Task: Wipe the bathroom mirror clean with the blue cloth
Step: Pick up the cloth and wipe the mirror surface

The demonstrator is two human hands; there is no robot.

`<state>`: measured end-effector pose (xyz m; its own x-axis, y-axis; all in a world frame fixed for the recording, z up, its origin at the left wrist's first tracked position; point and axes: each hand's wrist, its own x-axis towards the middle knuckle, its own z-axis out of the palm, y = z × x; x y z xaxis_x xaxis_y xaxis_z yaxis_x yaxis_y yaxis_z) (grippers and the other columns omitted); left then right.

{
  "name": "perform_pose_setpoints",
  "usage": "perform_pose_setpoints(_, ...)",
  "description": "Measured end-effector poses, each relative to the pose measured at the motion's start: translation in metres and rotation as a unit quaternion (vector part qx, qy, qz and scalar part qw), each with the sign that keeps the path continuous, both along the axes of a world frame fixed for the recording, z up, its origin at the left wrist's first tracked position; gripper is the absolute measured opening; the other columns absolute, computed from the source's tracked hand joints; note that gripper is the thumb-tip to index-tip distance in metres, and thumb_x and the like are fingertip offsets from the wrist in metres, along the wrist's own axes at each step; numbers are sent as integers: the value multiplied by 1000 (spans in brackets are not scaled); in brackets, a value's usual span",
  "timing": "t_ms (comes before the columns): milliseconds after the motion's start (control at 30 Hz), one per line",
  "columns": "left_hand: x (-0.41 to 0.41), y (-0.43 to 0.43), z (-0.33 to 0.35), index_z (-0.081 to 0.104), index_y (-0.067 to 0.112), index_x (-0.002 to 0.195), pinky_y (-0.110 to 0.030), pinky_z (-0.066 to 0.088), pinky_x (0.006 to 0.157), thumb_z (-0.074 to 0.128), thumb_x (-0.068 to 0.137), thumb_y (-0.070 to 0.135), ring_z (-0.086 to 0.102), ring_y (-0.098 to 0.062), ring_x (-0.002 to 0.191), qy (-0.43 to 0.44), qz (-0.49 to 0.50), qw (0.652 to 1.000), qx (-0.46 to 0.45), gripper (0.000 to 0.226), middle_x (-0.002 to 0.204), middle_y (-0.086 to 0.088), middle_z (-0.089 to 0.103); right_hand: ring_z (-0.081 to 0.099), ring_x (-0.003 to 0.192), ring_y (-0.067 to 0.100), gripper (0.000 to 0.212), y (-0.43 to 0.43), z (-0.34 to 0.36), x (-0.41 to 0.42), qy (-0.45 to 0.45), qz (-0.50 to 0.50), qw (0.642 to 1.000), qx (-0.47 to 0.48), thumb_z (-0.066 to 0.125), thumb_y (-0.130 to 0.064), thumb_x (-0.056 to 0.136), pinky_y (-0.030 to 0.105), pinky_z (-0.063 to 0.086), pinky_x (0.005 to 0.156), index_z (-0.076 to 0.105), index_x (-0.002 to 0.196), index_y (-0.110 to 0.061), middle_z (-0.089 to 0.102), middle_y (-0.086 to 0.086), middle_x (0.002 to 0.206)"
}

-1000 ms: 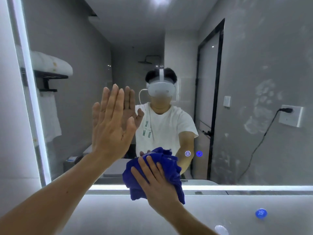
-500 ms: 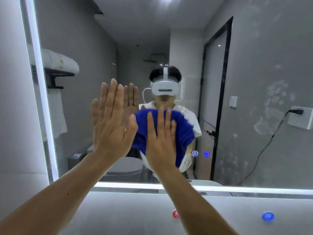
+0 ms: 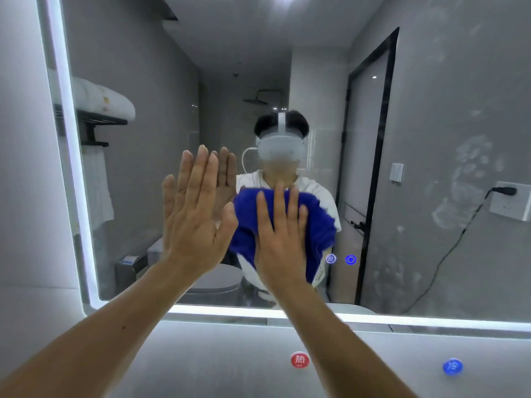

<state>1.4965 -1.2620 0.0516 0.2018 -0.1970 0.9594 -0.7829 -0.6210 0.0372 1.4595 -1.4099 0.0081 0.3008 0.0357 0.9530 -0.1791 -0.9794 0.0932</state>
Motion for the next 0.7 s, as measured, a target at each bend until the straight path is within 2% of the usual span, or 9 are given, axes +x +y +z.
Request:
perform_pose_setpoints(100, 9, 3, -12, 9, 9, 155, -56, 10, 120, 31, 96, 34, 0, -22, 152, 12, 4, 1000, -2, 68, 164, -5, 4, 10, 146, 45, 72, 3, 34, 8, -30, 22, 999, 36, 51, -39, 94, 55, 4, 119, 22, 152, -9, 17, 23, 158)
perform_pose_setpoints(167, 13, 3, -19, 9, 9, 155, -57, 10, 119, 30, 96, 33, 1, -23, 152, 15, 5, 1000, -6, 67, 164, -6, 4, 9, 147, 43, 68, 10, 20, 11, -38, 34, 998, 46, 42, -41, 96, 52, 3, 120, 21, 153, -10, 16, 21, 159)
perform_pose_setpoints(233, 13, 0, -21, 6, 11, 155, -56, 9, 120, 29, 97, 33, 1, -24, 152, 10, 2, 1000, -14, 67, 164, -6, 4, 7, 148, 41, 72, 12, -12, 12, -13, 39, 999, -2, 49, -40, 96, 50, 1, 120, 18, 154, -11, 14, 20, 160)
perform_pose_setpoints(300, 10, -4, -23, 5, 13, 156, -53, 6, 121, 31, 96, 31, 2, -24, 152, -2, -7, 1000, -18, 68, 164, -7, 5, 7, 148, 40, 88, 9, -53, 9, 27, 21, 998, -50, 65, -39, 91, 49, -1, 121, 13, 155, -11, 12, 19, 161)
perform_pose_setpoints(400, 3, -12, -26, 6, 13, 156, -49, 3, 122, 34, 93, 28, 2, -25, 152, -15, -25, 999, -27, 71, 164, -9, 8, 10, 147, 40, 96, -6, -102, -4, 78, 4, 994, -76, 78, -29, 80, 49, 1, 121, 19, 154, -11, 13, 18, 160)
perform_pose_setpoints(533, -8, -26, -32, 10, 8, 155, -55, 6, 120, 34, 94, 27, 4, -29, 151, -16, -33, 999, -25, 69, 163, -13, 10, 3, 149, 36, 89, -39, -138, -25, 132, -16, 979, -153, 73, -22, 79, 47, 1, 121, 24, 153, -15, 14, 13, 160)
perform_pose_setpoints(600, -12, -32, -34, 11, 6, 154, -57, 7, 120, 34, 94, 27, 5, -31, 151, -17, -36, 999, -22, 68, 163, -14, 11, 5, 149, 34, 80, -57, -142, -34, 147, -16, 969, -197, 64, -19, 84, 47, 1, 121, 25, 153, -17, 13, 12, 161)
perform_pose_setpoints(700, -17, -36, -34, 10, 6, 154, -59, 7, 119, 35, 93, 26, 6, -33, 151, -15, -37, 999, -19, 69, 162, -15, 10, 8, 149, 34, 81, -83, -145, -49, 154, -35, 962, -223, 58, -17, 83, 47, 2, 121, 20, 154, -16, 11, 12, 161)
